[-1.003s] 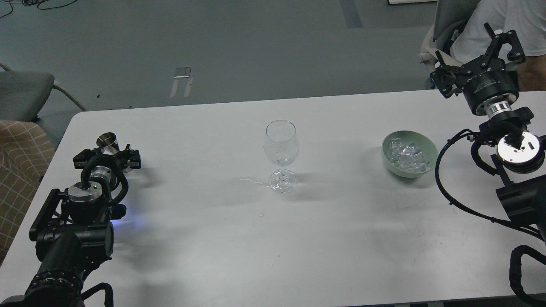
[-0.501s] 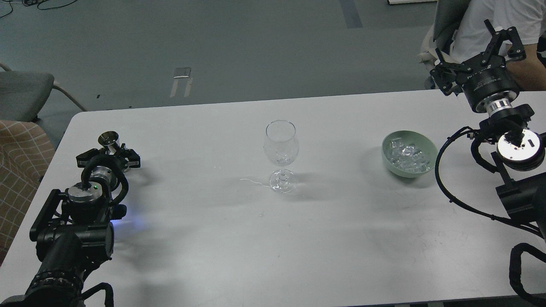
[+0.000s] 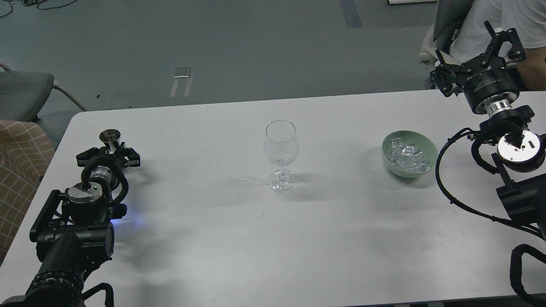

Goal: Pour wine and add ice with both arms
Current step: 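Lift the metal cup upright with the left gripper, then carry the metal cup with the left gripper to above the wine glass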

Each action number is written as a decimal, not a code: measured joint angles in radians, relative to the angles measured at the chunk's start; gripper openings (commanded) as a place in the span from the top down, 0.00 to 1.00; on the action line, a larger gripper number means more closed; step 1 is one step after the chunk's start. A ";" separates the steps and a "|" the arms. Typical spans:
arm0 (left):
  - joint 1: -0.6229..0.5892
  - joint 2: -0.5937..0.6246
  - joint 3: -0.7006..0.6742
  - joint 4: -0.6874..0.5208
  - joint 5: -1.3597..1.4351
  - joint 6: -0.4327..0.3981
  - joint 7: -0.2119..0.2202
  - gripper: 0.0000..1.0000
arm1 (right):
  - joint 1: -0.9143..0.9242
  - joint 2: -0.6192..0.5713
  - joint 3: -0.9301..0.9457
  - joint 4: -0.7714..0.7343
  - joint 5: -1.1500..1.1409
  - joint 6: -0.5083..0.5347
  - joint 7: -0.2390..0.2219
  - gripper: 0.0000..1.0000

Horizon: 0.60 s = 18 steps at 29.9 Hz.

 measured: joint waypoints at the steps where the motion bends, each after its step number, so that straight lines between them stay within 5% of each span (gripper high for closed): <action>1: 0.000 0.000 0.000 -0.003 -0.001 -0.007 0.000 0.69 | -0.001 -0.001 0.000 0.000 0.000 0.000 0.000 0.00; 5: 0.002 -0.003 0.001 -0.033 -0.002 -0.024 -0.002 0.71 | -0.002 -0.006 0.000 0.002 0.000 0.000 0.000 0.00; 9: 0.002 -0.008 0.003 -0.081 -0.002 -0.026 -0.002 0.88 | -0.004 -0.010 0.000 0.003 0.000 0.000 0.000 0.00; 18: 0.010 -0.063 0.011 -0.247 0.000 -0.026 -0.002 0.97 | -0.003 -0.010 0.001 0.004 0.000 0.000 0.000 0.00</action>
